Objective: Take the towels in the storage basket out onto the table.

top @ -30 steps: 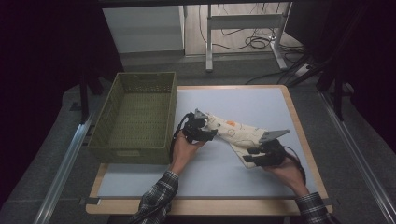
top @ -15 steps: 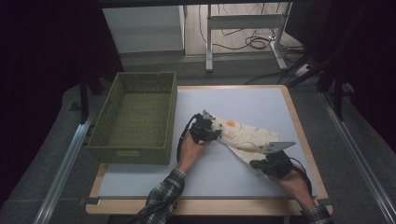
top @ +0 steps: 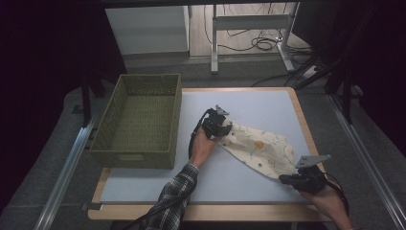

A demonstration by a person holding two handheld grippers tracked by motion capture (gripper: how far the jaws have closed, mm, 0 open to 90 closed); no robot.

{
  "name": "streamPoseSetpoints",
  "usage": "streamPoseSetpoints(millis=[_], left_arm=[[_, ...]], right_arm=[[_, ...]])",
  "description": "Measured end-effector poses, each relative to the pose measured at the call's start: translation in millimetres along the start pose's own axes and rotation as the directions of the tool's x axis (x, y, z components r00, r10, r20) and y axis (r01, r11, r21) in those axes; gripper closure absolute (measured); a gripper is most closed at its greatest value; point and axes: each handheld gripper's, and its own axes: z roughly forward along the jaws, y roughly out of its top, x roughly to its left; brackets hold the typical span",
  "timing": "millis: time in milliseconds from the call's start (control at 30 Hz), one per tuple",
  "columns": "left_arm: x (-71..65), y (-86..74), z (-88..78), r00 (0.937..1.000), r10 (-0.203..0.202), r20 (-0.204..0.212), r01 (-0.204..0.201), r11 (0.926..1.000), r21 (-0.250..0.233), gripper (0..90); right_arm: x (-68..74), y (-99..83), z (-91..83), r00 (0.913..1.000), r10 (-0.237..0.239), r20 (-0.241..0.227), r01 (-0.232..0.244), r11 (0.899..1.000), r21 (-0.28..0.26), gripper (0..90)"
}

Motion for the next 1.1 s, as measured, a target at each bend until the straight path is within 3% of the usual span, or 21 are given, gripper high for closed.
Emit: streamPoseSetpoints(millis=[133,267,333,533,633,700,767,833,867,933,1100], left_arm=[[2.4,-11.2,-19.4,0.9987,-0.041,0.029,0.042,0.9982,-0.043,44.4],[1.0,-28.7,-42.8,0.9961,-0.059,0.066,0.063,0.9961,-0.062,43.7],[-0.7,-39.4,-49.7,0.9958,-0.052,0.075,0.056,0.9973,-0.048,46.1],[-8.6,-69.1,-48.0,0.9932,-0.038,0.110,0.035,0.9990,0.027,51.9],[-15.3,-74.5,-41.9,0.9914,-0.030,0.128,0.025,0.9989,0.040,48.4],[-22.1,-72.9,-35.7,0.9926,-0.005,0.122,-0.001,0.9988,0.050,41.9],[-29.0,-67.9,-27.4,0.9927,0.029,0.117,-0.038,0.9965,0.075,43.0],[-33.0,-59.6,-21.5,0.9907,0.085,0.107,-0.095,0.9914,0.090,64.6],[-32.2,-53.1,-19.5,0.9905,0.088,0.106,-0.097,0.9916,0.085,74.2],[-25.5,-36.3,-18.0,0.9915,0.068,0.112,-0.074,0.9956,0.057,82.7],[-6.8,4.4,-5.7,0.9963,0.028,0.082,-0.030,0.9993,0.021,79.7]], right_arm=[[-1.2,-1.6,-3.1,0.9999,0.011,-0.002,-0.012,0.999,-0.034,83.4],[-0.8,2.0,-5.9,0.9999,0.008,0.010,-0.008,0.999,-0.054,79.0],[-0.1,2.4,-6.8,0.9999,0.010,0.012,-0.010,0.998,-0.059,78.2],[1.7,-2.1,-7.1,0.9999,0.010,0.014,-0.009,0.998,-0.059,76.2],[2.0,-4.7,-6.9,0.9998,0.013,0.016,-0.012,0.998,-0.057,75.1],[1.1,-5.9,-6.4,0.9997,0.019,0.018,-0.018,0.998,-0.056,74.5],[-0.1,-6.4,-5.1,0.9996,0.022,0.019,-0.021,0.998,-0.056,74.2],[-0.5,-6.1,-4.0,0.9995,0.026,0.017,-0.025,0.998,-0.058,74.2],[-0.3,-5.8,-3.4,0.9995,0.027,0.018,-0.026,0.998,-0.060,74.2],[-0.1,-4.8,-2.8,0.9996,0.024,0.017,-0.023,0.998,-0.061,74.2],[-1.4,-2.3,-2.6,0.9994,0.026,0.021,-0.025,0.997,-0.067,74.3]])
